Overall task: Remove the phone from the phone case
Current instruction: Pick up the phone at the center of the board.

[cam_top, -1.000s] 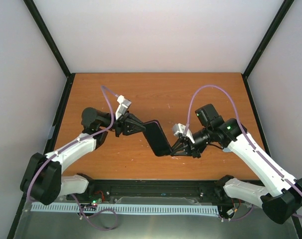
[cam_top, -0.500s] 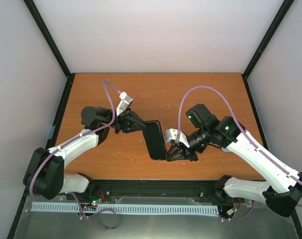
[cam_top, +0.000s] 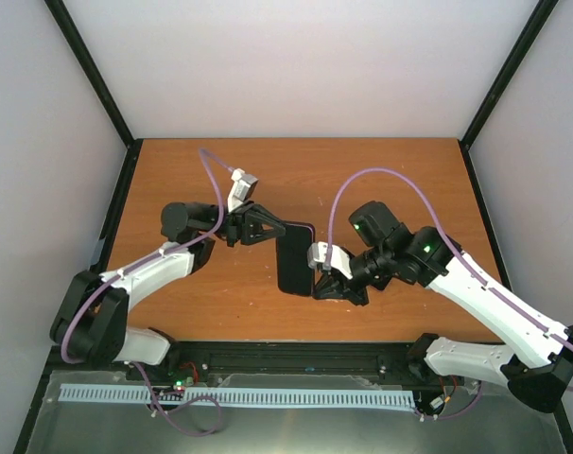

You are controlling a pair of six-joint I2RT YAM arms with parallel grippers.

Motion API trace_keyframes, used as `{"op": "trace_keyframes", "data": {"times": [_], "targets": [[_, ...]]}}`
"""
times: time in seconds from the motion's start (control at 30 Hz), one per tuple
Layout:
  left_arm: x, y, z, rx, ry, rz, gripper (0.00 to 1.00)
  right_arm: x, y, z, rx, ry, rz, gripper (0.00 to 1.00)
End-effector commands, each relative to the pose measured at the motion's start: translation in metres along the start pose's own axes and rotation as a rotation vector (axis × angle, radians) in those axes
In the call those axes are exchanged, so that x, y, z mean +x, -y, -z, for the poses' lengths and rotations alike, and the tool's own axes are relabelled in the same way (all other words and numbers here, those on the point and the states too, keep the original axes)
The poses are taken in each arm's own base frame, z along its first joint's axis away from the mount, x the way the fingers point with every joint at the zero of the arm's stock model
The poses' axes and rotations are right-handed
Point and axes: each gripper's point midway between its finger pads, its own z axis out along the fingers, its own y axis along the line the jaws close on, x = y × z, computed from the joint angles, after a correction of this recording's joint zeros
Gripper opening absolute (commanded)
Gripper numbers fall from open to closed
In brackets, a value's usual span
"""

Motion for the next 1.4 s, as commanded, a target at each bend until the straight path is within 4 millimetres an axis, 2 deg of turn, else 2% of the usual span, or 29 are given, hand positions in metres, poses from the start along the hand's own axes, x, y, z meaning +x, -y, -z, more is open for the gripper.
{"op": "trace_keyframes", "data": {"times": [0.0, 0.33, 0.5, 0.53, 0.57, 0.67, 0.7, 0.77, 0.83, 0.9, 1.13, 1.27, 1.37], "targets": [[-0.011, 0.019, -0.007, 0.001, 0.067, -0.083, 0.0, -0.051, 0.056, 0.023, 0.256, 0.197, 0.032, 0.03], [-0.014, 0.025, -0.002, -0.068, 0.125, -0.114, 0.0, -0.031, 0.102, 0.044, 0.436, 0.185, -0.119, 0.03], [-0.023, 0.024, 0.003, -0.149, 0.171, -0.147, 0.0, -0.018, 0.1, 0.051, 0.459, 0.171, -0.131, 0.05], [-0.025, 0.02, 0.005, -0.18, 0.18, -0.135, 0.0, -0.018, 0.094, 0.05, 0.436, 0.171, -0.115, 0.12], [-0.028, 0.017, 0.006, -0.207, 0.195, -0.139, 0.0, -0.018, 0.088, 0.05, 0.417, 0.173, -0.101, 0.31], [-0.036, 0.003, 0.017, -0.333, 0.266, -0.14, 0.0, -0.02, 0.056, 0.047, 0.277, 0.187, -0.029, 0.72], [-0.04, -0.002, 0.023, -0.382, 0.3, -0.142, 0.0, -0.019, 0.041, 0.044, 0.196, 0.188, 0.0, 0.82], [-0.043, -0.008, 0.03, -0.443, 0.338, -0.145, 0.0, -0.016, 0.016, 0.039, 0.056, 0.186, 0.038, 0.92], [-0.042, -0.009, 0.032, -0.447, 0.347, -0.149, 0.0, -0.015, 0.006, 0.035, -0.019, 0.193, 0.046, 0.93], [-0.04, -0.012, 0.029, -0.43, 0.329, -0.139, 0.0, -0.019, 0.007, 0.033, -0.047, 0.21, 0.042, 0.88], [-0.031, -0.01, 0.025, -0.357, 0.318, -0.118, 0.0, -0.042, 0.044, 0.029, 0.025, 0.241, -0.022, 0.68], [-0.03, -0.011, 0.026, -0.375, 0.315, -0.12, 0.0, -0.044, 0.059, 0.027, 0.056, 0.226, -0.065, 0.62], [-0.031, -0.01, 0.027, -0.406, 0.297, -0.134, 0.0, -0.043, 0.073, 0.033, 0.133, 0.202, -0.087, 0.62]]}}
